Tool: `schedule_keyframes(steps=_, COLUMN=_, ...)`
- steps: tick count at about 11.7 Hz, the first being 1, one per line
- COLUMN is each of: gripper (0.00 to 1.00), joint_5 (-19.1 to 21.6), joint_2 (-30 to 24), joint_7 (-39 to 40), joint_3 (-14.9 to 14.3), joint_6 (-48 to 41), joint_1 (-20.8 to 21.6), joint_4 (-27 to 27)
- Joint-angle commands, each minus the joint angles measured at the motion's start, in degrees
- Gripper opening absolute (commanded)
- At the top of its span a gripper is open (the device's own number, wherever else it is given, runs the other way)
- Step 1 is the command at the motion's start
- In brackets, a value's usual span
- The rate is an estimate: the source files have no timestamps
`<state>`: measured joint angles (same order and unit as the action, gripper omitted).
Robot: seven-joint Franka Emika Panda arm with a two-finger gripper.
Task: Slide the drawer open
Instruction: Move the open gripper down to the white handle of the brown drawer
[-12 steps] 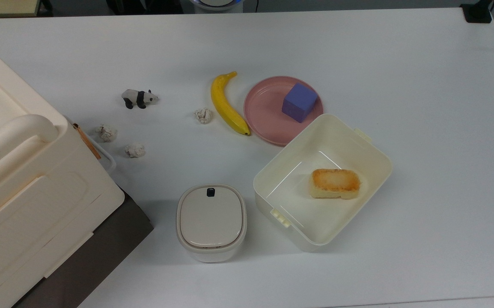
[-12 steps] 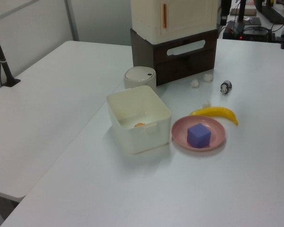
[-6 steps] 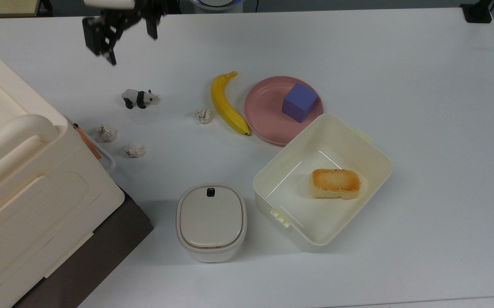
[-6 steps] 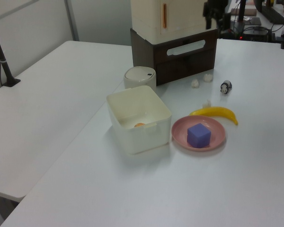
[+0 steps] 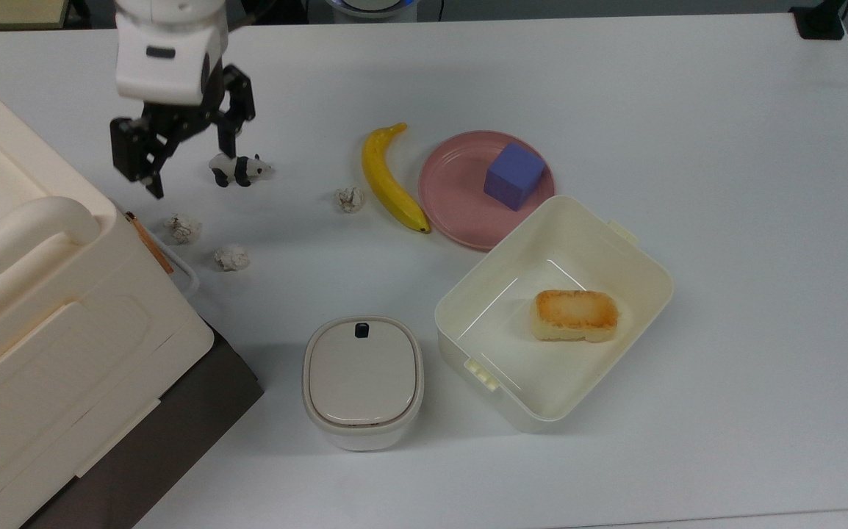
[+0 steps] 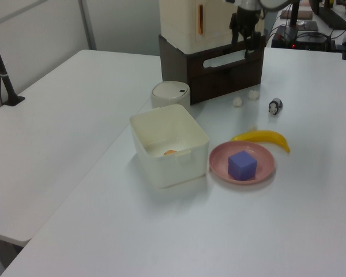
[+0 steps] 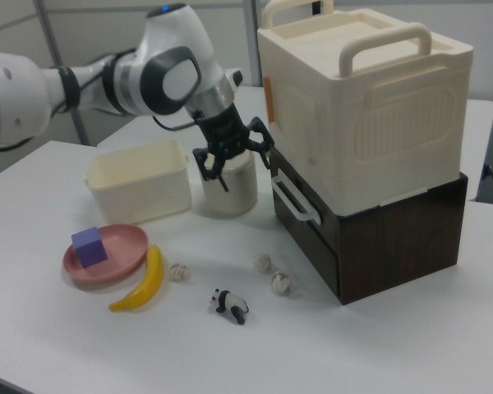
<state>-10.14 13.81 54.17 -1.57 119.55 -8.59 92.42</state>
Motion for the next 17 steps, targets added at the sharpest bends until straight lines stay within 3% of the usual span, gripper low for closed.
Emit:
schedule_keyframes(steps=1, gripper=1.00, joint_5=-3.04, joint_2=4.11, joint_7=0.85, joint_3=-0.89, joint_6=6.11, joint_1=0.94, joint_4=0.13)
schedule_keyframes(steps=17, gripper=1.00, joint_5=-7.17, joint_2=7.64, joint_7=0.76, joint_3=-1.68, joint_6=10.26, joint_1=0.94, joint_4=1.27)
